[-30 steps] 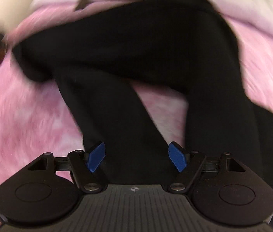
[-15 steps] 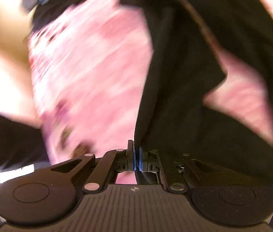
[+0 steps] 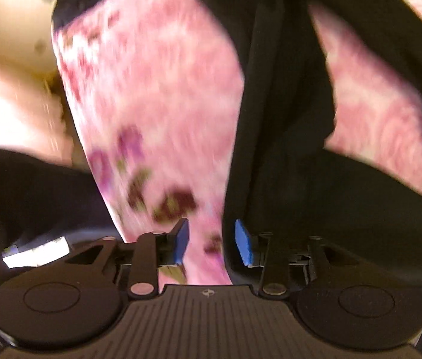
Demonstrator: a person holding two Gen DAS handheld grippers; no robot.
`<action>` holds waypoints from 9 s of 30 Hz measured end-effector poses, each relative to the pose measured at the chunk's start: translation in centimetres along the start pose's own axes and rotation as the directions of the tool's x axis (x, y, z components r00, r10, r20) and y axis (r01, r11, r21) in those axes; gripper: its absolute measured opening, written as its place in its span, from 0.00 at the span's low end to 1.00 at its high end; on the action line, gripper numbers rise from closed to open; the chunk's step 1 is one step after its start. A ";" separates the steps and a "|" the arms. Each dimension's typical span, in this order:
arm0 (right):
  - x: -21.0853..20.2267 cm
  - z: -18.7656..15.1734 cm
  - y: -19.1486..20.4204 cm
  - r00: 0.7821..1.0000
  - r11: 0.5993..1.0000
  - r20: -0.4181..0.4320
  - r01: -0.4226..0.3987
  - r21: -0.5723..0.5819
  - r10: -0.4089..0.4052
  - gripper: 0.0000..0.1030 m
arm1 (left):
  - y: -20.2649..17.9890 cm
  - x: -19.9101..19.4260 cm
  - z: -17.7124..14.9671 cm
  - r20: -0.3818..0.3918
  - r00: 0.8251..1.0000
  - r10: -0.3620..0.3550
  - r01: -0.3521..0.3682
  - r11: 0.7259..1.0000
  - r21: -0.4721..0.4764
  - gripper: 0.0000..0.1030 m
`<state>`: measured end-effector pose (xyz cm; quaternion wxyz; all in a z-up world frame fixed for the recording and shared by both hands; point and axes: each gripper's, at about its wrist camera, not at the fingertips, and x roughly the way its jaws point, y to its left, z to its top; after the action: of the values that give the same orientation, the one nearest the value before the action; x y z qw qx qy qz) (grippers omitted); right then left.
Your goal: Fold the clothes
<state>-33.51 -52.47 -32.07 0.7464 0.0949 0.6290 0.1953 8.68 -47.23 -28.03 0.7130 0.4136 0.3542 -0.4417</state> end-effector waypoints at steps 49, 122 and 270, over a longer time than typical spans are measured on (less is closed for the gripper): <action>-0.3 28.4 -11.0 0.798 0.766 0.382 0.581 -0.277 -0.467 0.64 | 10.1 -1.8 4.2 0.040 0.981 0.189 -0.193 0.961 0.200 0.36; -12.2 -43.5 -25.7 0.694 0.222 0.313 -0.220 0.950 -0.648 0.11 | -57.1 -6.0 13.8 0.003 0.802 -0.598 0.479 0.646 0.594 0.40; -8.5 0.6 -43.8 0.577 0.550 -0.108 0.810 0.201 -0.810 0.00 | 6.9 18.6 2.8 -0.044 0.988 0.146 -0.115 0.904 0.412 0.00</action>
<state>-26.47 -95.58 -41.27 0.7354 -0.1203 0.6208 -0.2437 22.12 -54.23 -41.19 0.6253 0.5923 0.2516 -0.4415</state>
